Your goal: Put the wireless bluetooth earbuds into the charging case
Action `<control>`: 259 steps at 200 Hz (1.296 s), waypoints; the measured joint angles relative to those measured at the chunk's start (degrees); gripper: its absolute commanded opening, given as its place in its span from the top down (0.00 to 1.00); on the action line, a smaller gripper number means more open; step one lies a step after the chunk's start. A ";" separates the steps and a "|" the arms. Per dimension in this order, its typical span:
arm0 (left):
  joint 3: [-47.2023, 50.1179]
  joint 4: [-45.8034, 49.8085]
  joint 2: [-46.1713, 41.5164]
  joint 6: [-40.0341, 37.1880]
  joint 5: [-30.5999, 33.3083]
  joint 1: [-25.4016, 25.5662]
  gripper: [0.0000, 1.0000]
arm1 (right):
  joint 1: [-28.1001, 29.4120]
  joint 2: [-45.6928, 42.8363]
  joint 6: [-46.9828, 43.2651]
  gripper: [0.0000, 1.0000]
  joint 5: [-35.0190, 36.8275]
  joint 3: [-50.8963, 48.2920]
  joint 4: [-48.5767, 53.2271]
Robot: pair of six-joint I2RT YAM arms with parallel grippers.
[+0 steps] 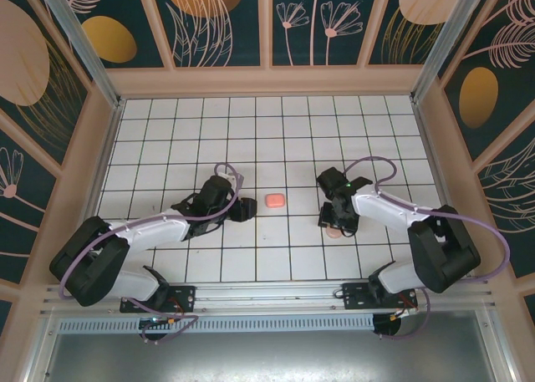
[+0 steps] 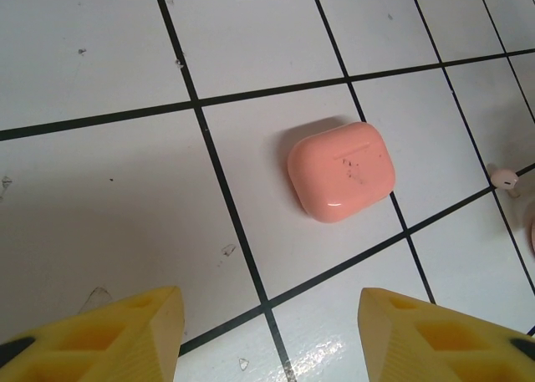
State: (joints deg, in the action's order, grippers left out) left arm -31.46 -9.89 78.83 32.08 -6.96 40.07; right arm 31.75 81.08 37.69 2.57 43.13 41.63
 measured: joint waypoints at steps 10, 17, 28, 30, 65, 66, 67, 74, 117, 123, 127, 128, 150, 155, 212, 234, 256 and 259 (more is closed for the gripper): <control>0.22 -0.02 -0.13 0.00 0.00 0.00 0.44 | 0.00 0.37 0.02 0.41 -0.04 0.00 -0.02; 0.35 -0.07 -0.15 0.00 0.00 0.00 0.44 | 0.09 0.61 0.02 0.41 -0.07 0.00 -0.02; 0.50 -0.13 -0.15 0.00 0.00 0.00 0.44 | 0.17 1.03 0.02 0.41 -0.33 0.00 -0.04; 0.52 -0.15 -0.15 -0.02 0.00 0.00 0.44 | 0.20 1.11 0.02 0.41 -0.42 0.00 -0.04; 0.83 -0.26 -0.15 -0.04 -0.02 0.00 0.44 | 0.76 2.78 0.02 0.42 -1.05 0.00 -0.22; 0.83 -0.26 -0.15 -0.04 -0.02 0.00 0.44 | 0.79 2.82 0.02 0.43 -1.07 0.00 -0.24; 0.83 -0.26 -0.15 -0.04 -0.02 0.00 0.44 | 0.81 2.86 0.02 0.43 -1.09 0.00 -0.24; 0.83 -0.33 -0.15 -0.07 -0.02 0.00 0.44 | 0.90 3.04 0.00 0.45 -1.14 0.00 -0.24; 0.83 -0.37 -0.15 -0.42 -0.02 0.00 0.44 | 1.27 3.30 0.24 0.53 -0.98 0.15 -0.17; 0.83 -0.37 -0.17 -0.46 -0.02 0.00 0.44 | 1.31 3.28 0.24 0.53 -0.94 0.15 -0.17; 0.83 -0.37 -0.20 -0.48 -0.02 0.00 0.44 | 1.38 3.26 0.24 0.53 -0.85 0.17 -0.17; 0.83 -0.37 -0.22 -0.52 -0.02 0.00 0.44 | 1.40 3.23 0.22 0.53 -0.83 0.17 -0.17; 0.85 -0.44 -1.03 -1.16 -0.28 0.00 0.44 | 2.43 2.34 0.22 0.54 -0.61 0.17 -0.42; 0.94 -0.63 -1.31 -1.46 -0.48 0.00 0.44 | 2.78 1.79 0.22 0.55 -0.63 0.17 -0.52; 3.98 -8.61 -6.73 -8.61 -9.75 0.00 0.45 | 9.70 -10.29 -1.57 0.57 -0.44 1.62 -10.84; 4.63 -12.50 -9.42 -12.26 -14.01 0.00 0.46 | 12.94 -14.12 -3.96 0.57 -1.70 1.60 -20.59; 5.09 -15.96 -11.80 -14.80 -16.98 0.00 0.45 | 14.21 -16.02 -5.62 0.57 -4.72 0.98 -30.82; 5.16 -16.46 -12.07 -15.06 -17.29 0.00 0.45 | 14.29 -16.13 -5.81 0.57 -5.27 0.83 -32.13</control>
State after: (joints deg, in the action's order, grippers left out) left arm -26.30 -26.35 66.76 17.02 -24.25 40.07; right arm 46.04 64.95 31.88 -2.70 43.97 9.50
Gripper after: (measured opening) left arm 0.547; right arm 0.455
